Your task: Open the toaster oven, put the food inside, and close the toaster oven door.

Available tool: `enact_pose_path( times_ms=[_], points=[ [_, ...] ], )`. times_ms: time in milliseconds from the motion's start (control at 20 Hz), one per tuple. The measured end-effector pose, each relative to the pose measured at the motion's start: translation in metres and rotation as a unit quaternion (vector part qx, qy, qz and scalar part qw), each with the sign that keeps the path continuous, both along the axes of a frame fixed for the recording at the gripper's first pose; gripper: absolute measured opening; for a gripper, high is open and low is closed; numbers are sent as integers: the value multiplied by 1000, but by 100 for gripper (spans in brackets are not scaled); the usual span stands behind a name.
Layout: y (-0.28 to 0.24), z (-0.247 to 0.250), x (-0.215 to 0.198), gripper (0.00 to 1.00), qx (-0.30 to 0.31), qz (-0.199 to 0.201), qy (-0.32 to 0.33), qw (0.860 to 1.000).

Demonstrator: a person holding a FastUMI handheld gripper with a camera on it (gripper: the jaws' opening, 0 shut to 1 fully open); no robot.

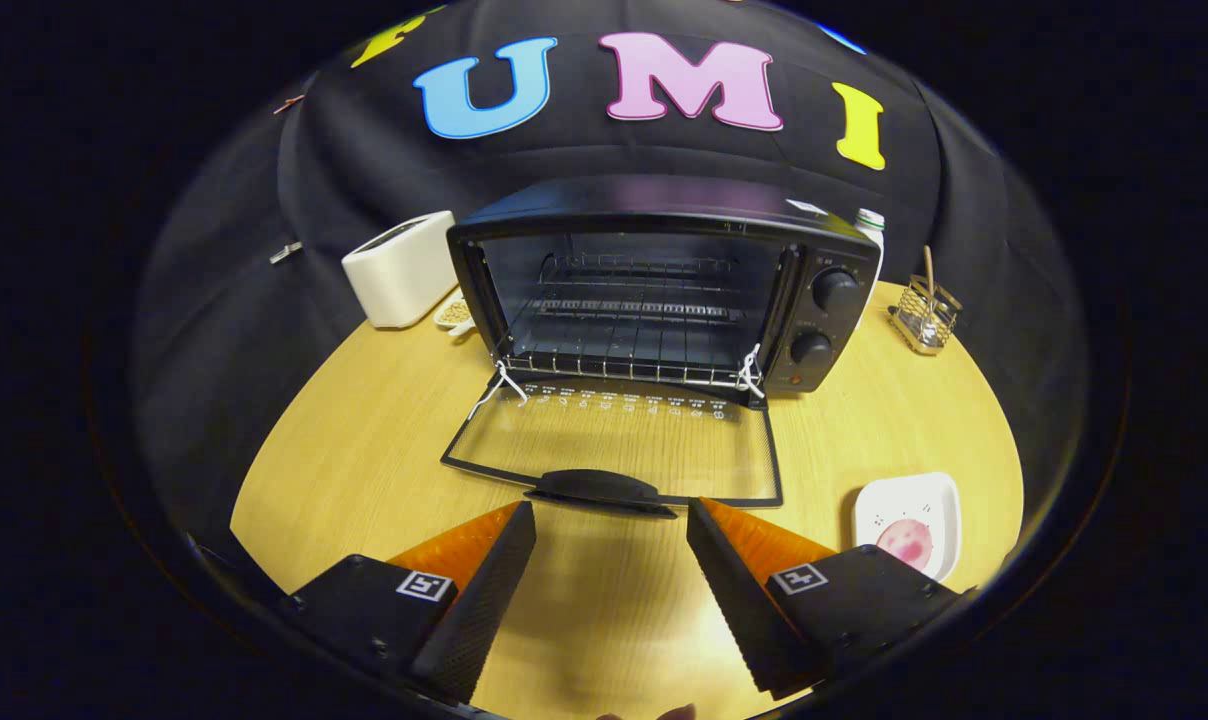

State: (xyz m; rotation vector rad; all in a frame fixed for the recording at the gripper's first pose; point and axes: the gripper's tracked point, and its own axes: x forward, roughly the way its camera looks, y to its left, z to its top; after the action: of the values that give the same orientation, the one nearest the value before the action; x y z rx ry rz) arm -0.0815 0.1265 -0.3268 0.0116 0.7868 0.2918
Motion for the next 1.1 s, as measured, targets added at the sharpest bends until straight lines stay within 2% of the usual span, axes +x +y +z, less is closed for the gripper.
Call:
enact_pose_path(
  times_ms=[300,450,750,950,1100],
  points=[
    [-69,42,-4,99,28,4,18,999],
    [-115,47,-12,99,23,6,49,999],
    [-223,16,-22,99,9,-12,148,989],
    [-288,-17,-14,99,-8,-33,211,977],
    [-314,-42,-3,99,-1,-47,259,965]
  ],
)
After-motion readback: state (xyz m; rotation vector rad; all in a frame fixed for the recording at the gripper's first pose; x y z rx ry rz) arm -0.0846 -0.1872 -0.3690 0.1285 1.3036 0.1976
